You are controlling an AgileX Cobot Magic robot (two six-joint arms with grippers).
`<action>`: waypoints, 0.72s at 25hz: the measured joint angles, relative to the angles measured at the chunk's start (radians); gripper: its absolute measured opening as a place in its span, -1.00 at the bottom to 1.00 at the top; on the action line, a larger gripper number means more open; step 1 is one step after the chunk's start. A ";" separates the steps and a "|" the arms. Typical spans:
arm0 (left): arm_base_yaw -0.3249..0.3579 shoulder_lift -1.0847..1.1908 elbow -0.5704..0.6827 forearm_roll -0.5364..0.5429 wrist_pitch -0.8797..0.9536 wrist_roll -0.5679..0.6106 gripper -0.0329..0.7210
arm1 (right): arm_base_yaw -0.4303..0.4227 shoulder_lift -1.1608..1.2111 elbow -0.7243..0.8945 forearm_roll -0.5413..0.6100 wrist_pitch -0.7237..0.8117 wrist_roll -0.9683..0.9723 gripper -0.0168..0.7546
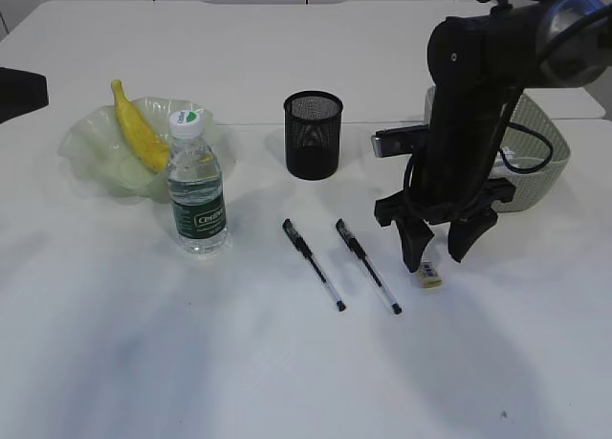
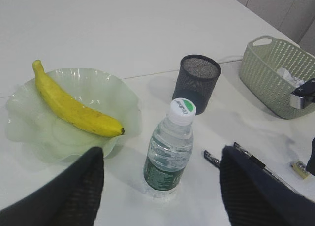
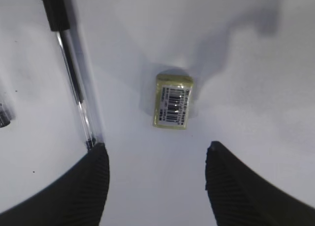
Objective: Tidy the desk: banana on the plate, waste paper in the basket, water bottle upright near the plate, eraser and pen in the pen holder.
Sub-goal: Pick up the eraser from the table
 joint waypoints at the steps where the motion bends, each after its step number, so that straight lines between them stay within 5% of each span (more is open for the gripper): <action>1: 0.000 0.000 0.000 0.000 0.000 0.000 0.46 | 0.000 0.000 0.000 0.000 0.000 0.000 0.25; 18: 0.000 0.000 0.000 0.000 0.000 0.000 0.45 | 0.000 0.072 -0.007 -0.002 -0.049 0.007 0.25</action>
